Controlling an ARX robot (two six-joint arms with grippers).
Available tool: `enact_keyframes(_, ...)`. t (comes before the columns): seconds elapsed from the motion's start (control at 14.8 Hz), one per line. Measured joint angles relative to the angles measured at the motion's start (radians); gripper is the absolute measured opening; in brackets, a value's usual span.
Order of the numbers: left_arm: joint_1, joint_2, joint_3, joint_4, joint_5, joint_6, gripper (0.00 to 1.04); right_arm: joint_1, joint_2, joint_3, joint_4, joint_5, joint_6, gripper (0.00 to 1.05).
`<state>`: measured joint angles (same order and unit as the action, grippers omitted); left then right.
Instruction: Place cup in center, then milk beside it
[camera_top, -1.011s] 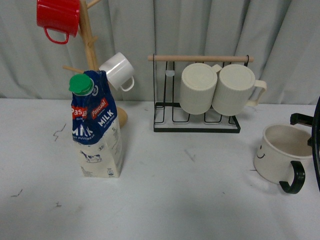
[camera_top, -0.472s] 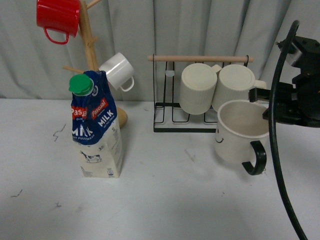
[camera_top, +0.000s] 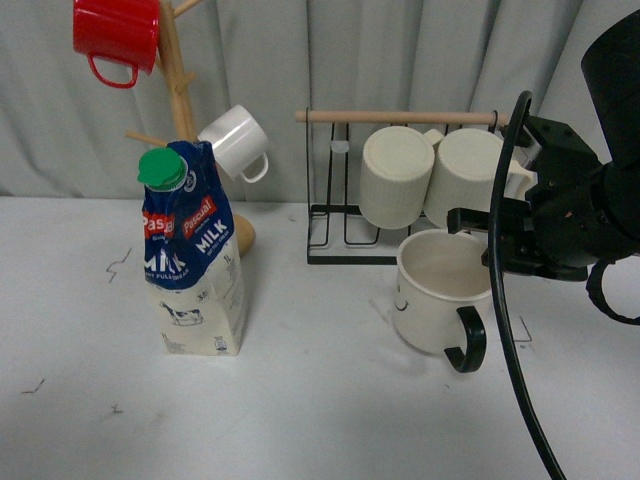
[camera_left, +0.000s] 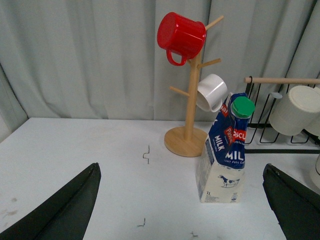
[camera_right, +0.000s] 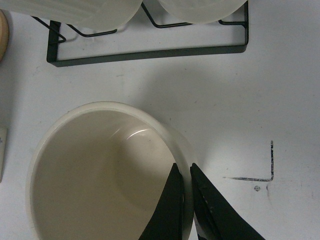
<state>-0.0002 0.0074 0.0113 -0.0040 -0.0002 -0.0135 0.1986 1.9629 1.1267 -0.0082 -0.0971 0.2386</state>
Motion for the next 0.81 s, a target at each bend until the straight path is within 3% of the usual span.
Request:
enact_keyframes(0.74, 0.000, 0.000, 0.000, 0.000, 0.000, 0.000, 0.98, 0.021, 0.034, -0.004, -0.010, 0.034, 0.056, 0.03)
enact_keyframes(0.81, 0.000, 0.000, 0.000, 0.000, 0.000, 0.000, 0.98, 0.016, 0.034, -0.005, -0.008, 0.034, 0.053, 0.13)
